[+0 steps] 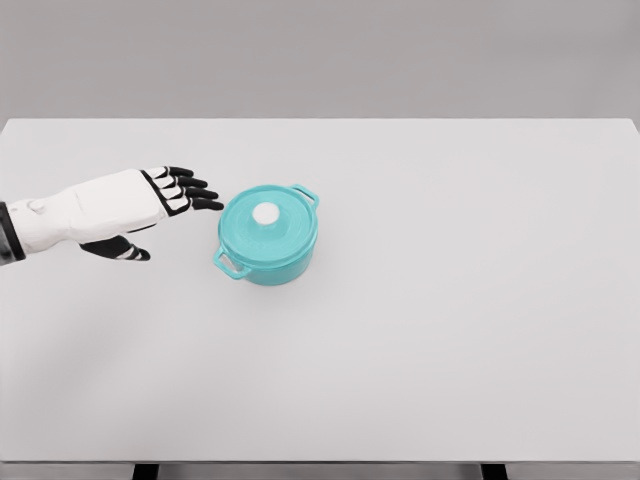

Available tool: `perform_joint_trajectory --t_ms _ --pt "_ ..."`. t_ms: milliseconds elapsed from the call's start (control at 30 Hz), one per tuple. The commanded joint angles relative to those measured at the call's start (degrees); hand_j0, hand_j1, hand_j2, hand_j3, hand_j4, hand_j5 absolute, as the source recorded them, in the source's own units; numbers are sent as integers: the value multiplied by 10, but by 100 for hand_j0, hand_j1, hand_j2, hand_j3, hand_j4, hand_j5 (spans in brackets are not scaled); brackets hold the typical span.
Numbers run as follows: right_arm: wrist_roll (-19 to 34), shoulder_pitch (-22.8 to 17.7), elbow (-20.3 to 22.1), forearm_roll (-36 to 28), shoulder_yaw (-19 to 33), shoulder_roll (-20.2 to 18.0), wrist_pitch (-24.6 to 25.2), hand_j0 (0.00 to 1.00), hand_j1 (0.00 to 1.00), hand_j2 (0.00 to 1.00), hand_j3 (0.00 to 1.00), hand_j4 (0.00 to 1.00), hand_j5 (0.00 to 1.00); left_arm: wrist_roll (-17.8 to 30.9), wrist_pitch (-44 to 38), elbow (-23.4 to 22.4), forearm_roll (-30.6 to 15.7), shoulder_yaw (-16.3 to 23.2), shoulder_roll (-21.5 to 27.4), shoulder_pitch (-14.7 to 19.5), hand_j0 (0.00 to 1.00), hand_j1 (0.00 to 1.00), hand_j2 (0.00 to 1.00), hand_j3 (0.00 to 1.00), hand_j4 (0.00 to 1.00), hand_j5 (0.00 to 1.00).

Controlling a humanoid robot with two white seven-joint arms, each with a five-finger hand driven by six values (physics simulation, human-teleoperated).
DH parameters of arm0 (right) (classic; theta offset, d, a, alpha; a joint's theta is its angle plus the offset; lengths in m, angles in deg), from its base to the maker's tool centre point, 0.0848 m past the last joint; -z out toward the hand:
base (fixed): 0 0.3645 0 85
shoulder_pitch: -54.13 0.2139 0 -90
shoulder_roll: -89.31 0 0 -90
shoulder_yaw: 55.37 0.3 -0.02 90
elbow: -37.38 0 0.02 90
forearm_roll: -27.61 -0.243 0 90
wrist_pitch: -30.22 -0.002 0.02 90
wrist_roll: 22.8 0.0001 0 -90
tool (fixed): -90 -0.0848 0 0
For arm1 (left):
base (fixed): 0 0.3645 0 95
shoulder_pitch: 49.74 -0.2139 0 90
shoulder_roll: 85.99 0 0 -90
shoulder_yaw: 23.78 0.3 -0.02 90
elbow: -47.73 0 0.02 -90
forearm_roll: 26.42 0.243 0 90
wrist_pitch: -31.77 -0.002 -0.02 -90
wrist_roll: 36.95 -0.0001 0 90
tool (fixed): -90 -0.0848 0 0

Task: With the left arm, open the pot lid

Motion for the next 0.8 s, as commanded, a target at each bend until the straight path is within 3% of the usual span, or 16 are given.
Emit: perform_joint_trajectory --t_ms 0,200,267,400,433,500,533,600,633,667,767 --pt "2 0 0 0 -1 0 -1 100 100 100 100 100 100 0 -1 0 -3 0 0 0 100 100 100 100 100 100" --pt "0 -5 -1 -1 1 0 1 100 100 100 100 100 100 4 6 -19 -2 0 3 18 100 100 100 100 100 100" --pt "0 -5 -1 -1 1 0 1 100 100 100 100 100 100 26 7 -20 -3 0 4 42 100 100 100 100 100 100" --pt "0 -5 -1 -1 1 0 1 100 100 100 100 100 100 61 6 -22 -2 0 -1 49 100 100 100 100 100 100" --pt "0 -5 -1 -1 1 0 1 100 100 100 100 100 100 65 1 -20 -7 14 0 73 100 100 100 100 100 100" --pt "0 -5 -1 -1 1 0 1 100 100 100 100 100 100 65 -28 -32 -26 92 -1 147 100 100 100 100 100 100" --pt "0 -5 -1 -1 1 0 1 100 100 100 100 100 100 63 -54 -41 -51 170 -14 201 100 100 100 100 100 100" --pt "0 -5 -1 -1 1 0 1 100 100 100 100 100 100 63 -53 -66 -51 309 -37 288 100 100 100 100 100 100" --pt "0 -5 -1 -1 1 0 1 100 100 100 100 100 100 63 -52 -79 -51 346 -43 321 100 100 100 100 100 100" --pt "0 -6 -1 -1 1 0 1 100 100 100 100 100 100 63 -53 -86 -51 383 -62 358 100 100 100 100 100 100" --pt "0 -5 -1 -1 1 0 1 100 100 100 100 100 100 64 -59 -86 -51 391 -95 388 100 100 100 100 100 100"
